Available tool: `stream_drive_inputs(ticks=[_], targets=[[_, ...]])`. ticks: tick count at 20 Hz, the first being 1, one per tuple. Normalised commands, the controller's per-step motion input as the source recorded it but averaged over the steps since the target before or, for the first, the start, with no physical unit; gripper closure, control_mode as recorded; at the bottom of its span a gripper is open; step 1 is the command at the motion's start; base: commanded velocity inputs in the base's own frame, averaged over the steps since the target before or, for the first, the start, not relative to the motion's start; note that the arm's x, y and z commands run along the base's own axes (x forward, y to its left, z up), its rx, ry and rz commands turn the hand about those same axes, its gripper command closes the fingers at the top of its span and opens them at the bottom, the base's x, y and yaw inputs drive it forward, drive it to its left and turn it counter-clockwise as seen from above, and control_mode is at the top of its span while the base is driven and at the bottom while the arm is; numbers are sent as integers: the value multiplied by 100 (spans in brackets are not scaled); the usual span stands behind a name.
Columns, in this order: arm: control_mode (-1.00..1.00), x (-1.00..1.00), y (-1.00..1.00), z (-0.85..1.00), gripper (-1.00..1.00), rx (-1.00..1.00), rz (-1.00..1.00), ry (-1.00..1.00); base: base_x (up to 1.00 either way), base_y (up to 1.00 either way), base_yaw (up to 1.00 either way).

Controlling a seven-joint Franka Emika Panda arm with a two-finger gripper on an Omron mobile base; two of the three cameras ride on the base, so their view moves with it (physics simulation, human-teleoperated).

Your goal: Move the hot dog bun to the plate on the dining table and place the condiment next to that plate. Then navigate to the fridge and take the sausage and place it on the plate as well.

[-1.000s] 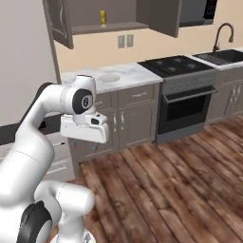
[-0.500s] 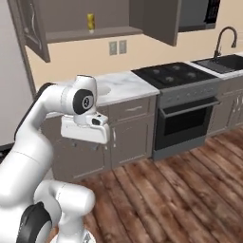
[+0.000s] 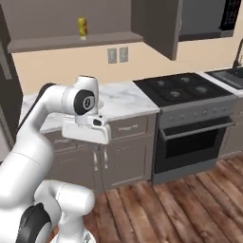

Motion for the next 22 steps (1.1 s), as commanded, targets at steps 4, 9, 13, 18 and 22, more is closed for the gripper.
stream_drive_inputs(ticks=[4, 9, 13, 18, 22], targets=[[100, 0, 0, 0, -100, 0, 0, 0, 71, -30, 45], [100, 0, 0, 0, -100, 0, 0, 0, 55, -24, 59], [100, 0, 0, 0, -100, 0, 0, 0, 52, -32, 59], [100, 0, 0, 0, -100, 0, 0, 0, 44, -47, 47], [100, 0, 0, 0, -100, 0, 0, 0, 33, -50, 15]])
